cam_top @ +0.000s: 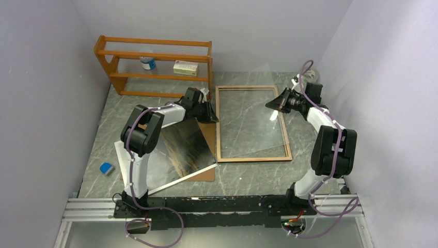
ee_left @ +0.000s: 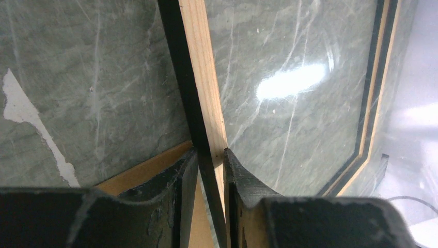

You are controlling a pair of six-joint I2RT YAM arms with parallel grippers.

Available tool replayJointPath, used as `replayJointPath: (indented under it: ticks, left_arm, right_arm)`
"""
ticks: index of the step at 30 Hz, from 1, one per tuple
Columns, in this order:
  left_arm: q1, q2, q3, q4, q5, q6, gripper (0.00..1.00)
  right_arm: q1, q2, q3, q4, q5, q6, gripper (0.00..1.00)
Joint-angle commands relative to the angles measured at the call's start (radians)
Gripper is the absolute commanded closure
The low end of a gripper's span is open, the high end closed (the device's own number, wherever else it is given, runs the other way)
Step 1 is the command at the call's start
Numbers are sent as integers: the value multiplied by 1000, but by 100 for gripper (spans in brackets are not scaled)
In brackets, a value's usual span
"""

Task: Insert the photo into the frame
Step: Place the photo frame item in the photo frame.

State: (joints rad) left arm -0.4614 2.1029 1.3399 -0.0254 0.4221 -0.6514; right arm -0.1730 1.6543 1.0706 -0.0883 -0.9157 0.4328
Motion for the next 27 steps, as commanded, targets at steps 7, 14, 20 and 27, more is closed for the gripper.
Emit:
replayJointPath:
  ticks: [7, 14, 20, 27]
  left_arm:
    - [-8, 52, -30, -99, -32, 26, 70]
    - [-3, 54, -22, -109, -32, 28, 70]
    - [0, 70, -8, -117, -21, 29, 70]
    - [5, 77, -7, -109, -4, 30, 69]
  right_arm:
    - [27, 78, -27, 84, 29, -58, 100]
    - [24, 55, -89, 77, 141, -63, 88]
    - [24, 1, -156, 149, 120, -62, 88]
    - [24, 30, -163, 204, 68, -37, 88]
